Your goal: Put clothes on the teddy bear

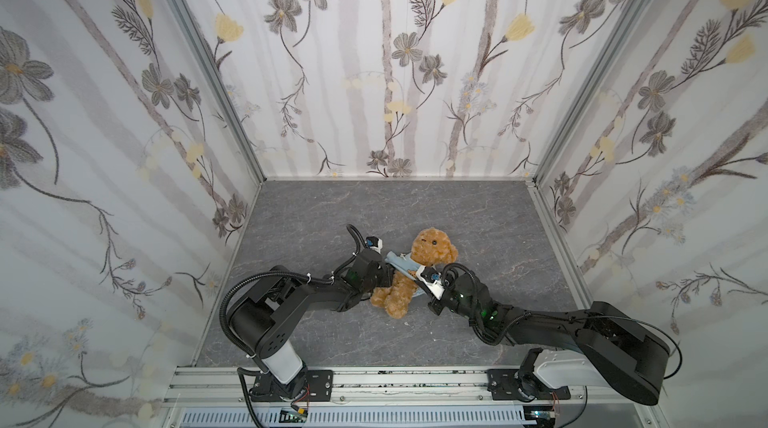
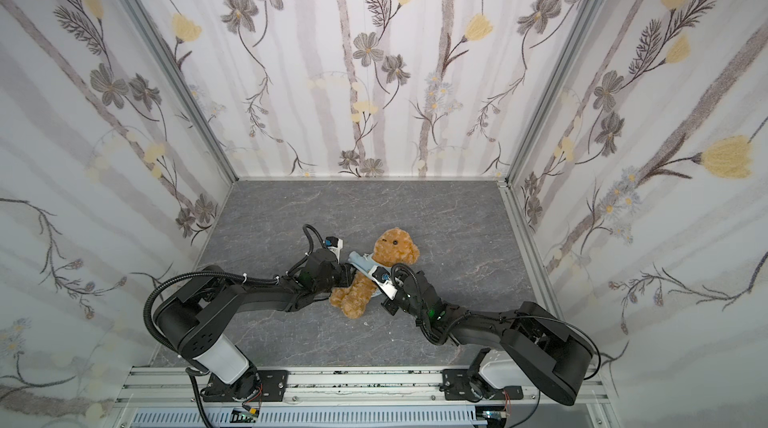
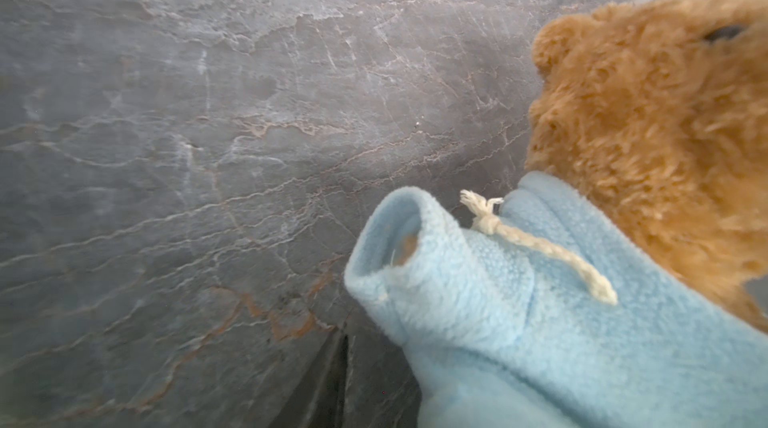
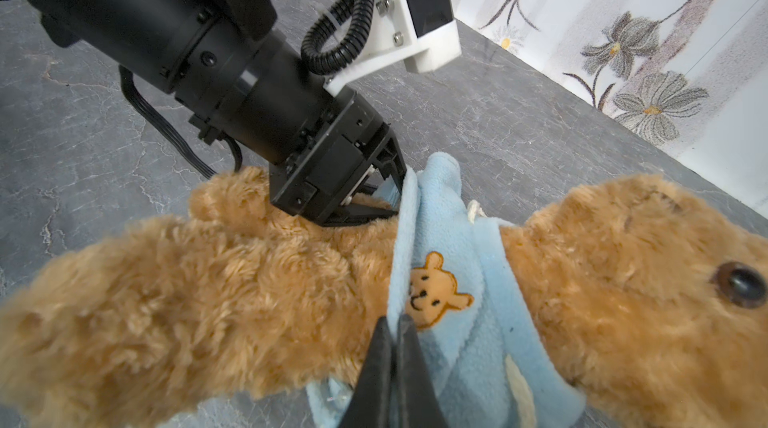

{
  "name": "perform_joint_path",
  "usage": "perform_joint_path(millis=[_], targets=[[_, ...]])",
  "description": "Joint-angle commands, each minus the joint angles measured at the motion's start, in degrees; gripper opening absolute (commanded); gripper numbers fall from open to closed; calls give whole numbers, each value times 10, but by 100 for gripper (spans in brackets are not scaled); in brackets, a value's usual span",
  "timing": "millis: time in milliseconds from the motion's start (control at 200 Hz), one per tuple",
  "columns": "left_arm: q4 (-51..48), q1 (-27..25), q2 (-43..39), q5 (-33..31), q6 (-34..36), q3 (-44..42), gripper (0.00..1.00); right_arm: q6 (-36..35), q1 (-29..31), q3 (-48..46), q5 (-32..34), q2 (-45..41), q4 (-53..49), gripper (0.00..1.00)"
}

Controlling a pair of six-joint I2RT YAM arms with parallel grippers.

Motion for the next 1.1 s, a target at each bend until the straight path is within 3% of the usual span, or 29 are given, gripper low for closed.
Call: perform_joint_path(millis=[0, 175, 470, 764, 864, 1094], targets=[[-55, 5, -24, -52, 2, -14, 53, 16, 1, 19, 25, 15, 8, 0], [-60, 4, -84, 8, 20, -61, 71, 30, -5, 37, 51, 25, -6, 3], [-94, 9, -257, 60, 95, -107, 90, 28, -16, 41, 47, 25, -22, 7], [-120, 46, -346, 116, 92, -94, 94, -23, -16, 37, 30, 12, -60, 15], [-147, 56, -337, 73, 43, -78, 93, -33, -16, 26, 23, -3, -61, 23], [-156, 59, -280, 95, -18, -57, 87, -34, -16, 16, 0, -39, -78, 40]])
